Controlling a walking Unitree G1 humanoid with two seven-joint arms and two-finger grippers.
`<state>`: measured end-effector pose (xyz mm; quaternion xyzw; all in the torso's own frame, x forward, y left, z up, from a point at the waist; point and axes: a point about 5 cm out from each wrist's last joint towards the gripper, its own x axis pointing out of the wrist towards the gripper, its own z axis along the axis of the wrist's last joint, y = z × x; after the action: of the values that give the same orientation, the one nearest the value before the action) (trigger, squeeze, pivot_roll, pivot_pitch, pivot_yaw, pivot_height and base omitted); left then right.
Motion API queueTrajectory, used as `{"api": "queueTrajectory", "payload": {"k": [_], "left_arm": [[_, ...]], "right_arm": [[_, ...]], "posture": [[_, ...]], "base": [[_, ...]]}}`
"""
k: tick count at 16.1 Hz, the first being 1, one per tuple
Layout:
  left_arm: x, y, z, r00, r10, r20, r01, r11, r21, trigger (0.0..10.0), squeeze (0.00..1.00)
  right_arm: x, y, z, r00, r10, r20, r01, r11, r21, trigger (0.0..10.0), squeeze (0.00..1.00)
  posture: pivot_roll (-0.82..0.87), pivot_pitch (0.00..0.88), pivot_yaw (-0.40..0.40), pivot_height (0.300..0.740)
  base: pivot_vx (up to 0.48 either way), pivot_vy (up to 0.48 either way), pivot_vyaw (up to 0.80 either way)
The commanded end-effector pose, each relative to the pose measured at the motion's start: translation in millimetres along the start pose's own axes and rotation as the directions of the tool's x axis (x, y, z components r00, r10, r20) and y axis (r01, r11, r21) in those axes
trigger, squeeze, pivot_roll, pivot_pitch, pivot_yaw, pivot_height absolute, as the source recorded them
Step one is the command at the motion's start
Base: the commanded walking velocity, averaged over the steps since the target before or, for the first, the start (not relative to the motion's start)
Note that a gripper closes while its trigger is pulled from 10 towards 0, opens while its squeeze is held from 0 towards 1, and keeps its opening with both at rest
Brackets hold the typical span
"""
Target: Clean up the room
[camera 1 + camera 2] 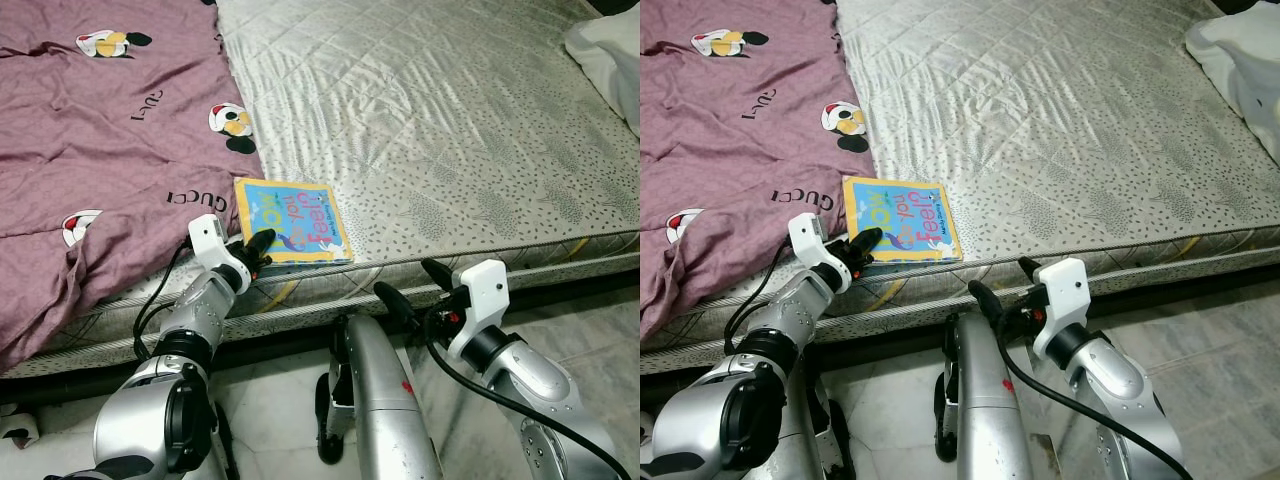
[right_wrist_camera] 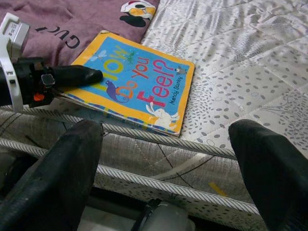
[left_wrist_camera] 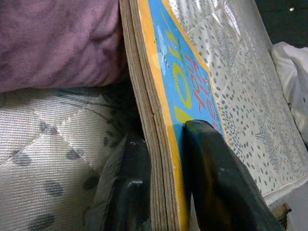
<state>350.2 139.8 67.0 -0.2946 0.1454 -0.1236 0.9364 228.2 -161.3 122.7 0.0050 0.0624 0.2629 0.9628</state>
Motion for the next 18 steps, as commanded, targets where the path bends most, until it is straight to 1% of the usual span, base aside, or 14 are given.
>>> {"api": "queueTrajectory", "payload": {"k": [1,4,5,6,7,9,11,12,13,14,15,16,17,18], "left_arm": [[-1.6,5.1,3,0.999,0.040,0.006,-0.041,0.999,0.034,0.0,0.00],[0.1,1.1,15,0.998,0.026,0.063,-0.033,0.993,0.110,0.0,0.00],[0.9,-3.6,21,0.996,-0.006,0.090,-0.009,0.986,0.165,0.0,0.00],[1.7,-7.6,23,0.996,-0.035,0.088,0.017,0.980,0.198,0.0,0.00],[3.3,-15.9,25,0.992,-0.093,0.091,0.069,0.969,0.236,0.0,0.00],[5.4,-29.0,35,0.978,-0.161,0.131,0.120,0.953,0.279,0.0,0.00],[4.9,-40.1,47,0.959,-0.224,0.171,0.157,0.929,0.336,0.0,0.00],[2.3,-46.9,56,0.944,-0.259,0.206,0.163,0.906,0.391,0.0,0.00],[-3.4,-55.3,69,0.921,-0.301,0.247,0.161,0.872,0.462,0.0,0.00],[-6.9,-60.4,74,0.908,-0.327,0.260,0.164,0.851,0.498,0.0,0.00],[-13.5,-68.2,81,0.889,-0.362,0.279,0.161,0.819,0.551,0.0,0.00],[-21.3,-75.0,85,0.873,-0.392,0.292,0.158,0.792,0.590,0.0,0.00],[-40.1,-84.0,84,0.847,-0.443,0.295,0.137,0.717,0.684,0.0,0.00],[-43.8,-84.1,83,0.844,-0.446,0.297,0.130,0.708,0.694,0.0,0.00]], "right_arm": [[-2.4,-0.6,-6,0.999,0.009,-0.031,-0.009,1.000,-0.003,10.0,0.00],[-2.5,0.4,-7,0.999,0.013,-0.048,-0.014,1.000,-0.019,10.0,0.00],[-2.7,1.6,-9,0.999,0.010,-0.050,-0.010,1.000,-0.014,10.0,0.00],[-2.4,2.4,-9,0.999,0.010,-0.050,-0.011,1.000,-0.012,10.0,0.00],[-1.9,2.8,-11,0.999,-0.006,-0.051,0.007,1.000,0.016,10.0,0.00],[1.9,2.4,-16,0.999,-0.026,-0.047,0.029,0.998,0.053,10.0,0.00],[10.0,2.7,-23,0.998,-0.025,-0.052,0.028,0.998,0.054,10.0,0.00],[14.0,5.1,-26,0.998,-0.022,-0.052,0.025,0.998,0.060,10.0,0.00],[18.2,8.0,-29,0.999,-0.021,-0.049,0.025,0.997,0.067,10.0,0.00],[19.5,8.5,-29,0.999,-0.027,-0.043,0.030,0.997,0.072,10.0,0.00],[20.7,9.1,-30,0.999,-0.040,-0.030,0.042,0.996,0.076,10.0,0.00],[22.4,9.1,-28,0.998,-0.061,-0.013,0.062,0.995,0.076,10.0,0.00],[29.2,4.3,-21,0.990,-0.135,0.032,0.131,0.986,0.106,10.0,0.00],[29.9,3.8,-20,0.988,-0.147,0.039,0.141,0.984,0.111,10.0,0.00]], "posture": [[-0.17,0.197,-0.114,0.532],[-0.16,0.191,-0.111,0.532],[-0.16,0.189,-0.109,0.532],[-0.15,0.188,-0.106,0.532],[-0.14,0.187,-0.105,0.532],[-0.12,0.183,-0.100,0.532],[-0.09,0.178,-0.093,0.532],[-0.09,0.176,-0.090,0.532],[-0.06,0.172,-0.079,0.532],[-0.06,0.171,-0.077,0.532],[-0.05,0.170,-0.072,0.532],[-0.03,0.168,-0.063,0.532],[-0.01,0.167,-0.053,0.532],[0.00,0.164,-0.045,0.532]], "base": [[0.000,0.000,0.00],[0.000,0.000,0.00],[0.000,0.000,0.00],[0.000,0.000,0.00],[0.000,0.000,0.00],[0.000,0.000,0.00],[0.000,0.000,0.00],[0.000,0.000,0.00],[0.000,0.000,0.00],[0.000,0.000,0.00],[0.000,0.000,0.00],[0.000,0.000,0.00],[0.000,0.000,0.00],[0.000,0.000,0.00]]}}
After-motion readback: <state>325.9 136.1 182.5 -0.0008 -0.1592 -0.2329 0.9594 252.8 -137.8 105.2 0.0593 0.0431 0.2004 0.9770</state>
